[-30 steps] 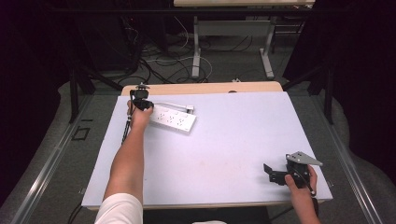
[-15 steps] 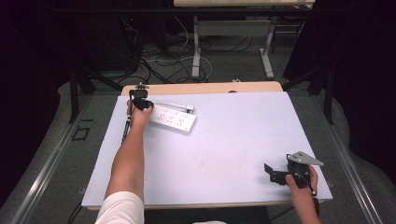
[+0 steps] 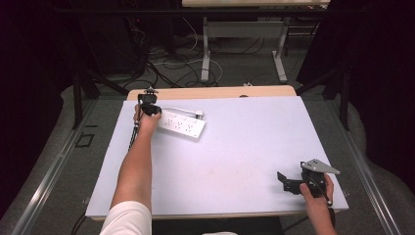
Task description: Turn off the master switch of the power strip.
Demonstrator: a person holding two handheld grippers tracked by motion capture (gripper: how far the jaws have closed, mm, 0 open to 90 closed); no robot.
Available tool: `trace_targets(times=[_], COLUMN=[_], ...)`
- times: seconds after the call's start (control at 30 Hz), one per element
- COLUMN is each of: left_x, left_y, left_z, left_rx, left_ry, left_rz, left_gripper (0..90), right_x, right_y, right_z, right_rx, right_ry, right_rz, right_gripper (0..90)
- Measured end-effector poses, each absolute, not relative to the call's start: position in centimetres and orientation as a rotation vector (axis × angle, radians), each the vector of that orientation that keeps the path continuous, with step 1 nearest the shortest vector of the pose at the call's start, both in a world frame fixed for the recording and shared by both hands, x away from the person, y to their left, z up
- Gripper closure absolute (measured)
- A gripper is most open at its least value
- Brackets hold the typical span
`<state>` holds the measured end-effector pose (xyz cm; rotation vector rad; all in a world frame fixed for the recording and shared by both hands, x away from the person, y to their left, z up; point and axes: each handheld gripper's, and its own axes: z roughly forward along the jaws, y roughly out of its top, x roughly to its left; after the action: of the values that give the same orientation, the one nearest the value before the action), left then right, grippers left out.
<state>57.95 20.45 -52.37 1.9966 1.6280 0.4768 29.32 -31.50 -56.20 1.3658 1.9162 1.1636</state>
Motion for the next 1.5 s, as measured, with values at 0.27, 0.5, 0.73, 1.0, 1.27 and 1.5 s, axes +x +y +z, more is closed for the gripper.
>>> trace_targets(times=[0.27, 0.5, 0.73, 1.0, 1.27, 1.5], left_x=[57.7, 57.4, 57.2, 56.7, 56.2, 55.7], left_y=[20.5, 20.1, 19.8, 19.6, 19.5, 19.1], left_z=[-52.2, -51.7, -51.4, -50.7, -50.0, -49.5], left_rx=[1.946, 1.947, 1.982, 1.963, 1.943, 1.938], left_ry=[1.595, 1.589, 1.598, 1.594, 1.581, 1.570], left_rz=[0.457, 0.464, 0.449, 0.468, 0.436, 0.423], left_gripper=[90.0, 90.0, 88.3, 83.7, 77.1, 73.0], right_x=[29.2, 29.2, 29.4, 29.2, 29.2, 29.3], right_y=[-31.6, -31.4, -31.5, -31.6, -31.6, -31.3], right_z=[-56.1, -56.1, -56.2, -56.0, -55.9, -55.9], right_rx=[1.360, 1.351, 1.350, 1.336, 1.330, 1.313], right_ry=[1.918, 1.925, 1.931, 1.928, 1.940, 1.950], right_rz=[1.163, 1.163, 1.168, 1.179, 1.183, 1.199], right_gripper=[0.0, 0.0, 0.0, 0.0, 0.0, 0.0])
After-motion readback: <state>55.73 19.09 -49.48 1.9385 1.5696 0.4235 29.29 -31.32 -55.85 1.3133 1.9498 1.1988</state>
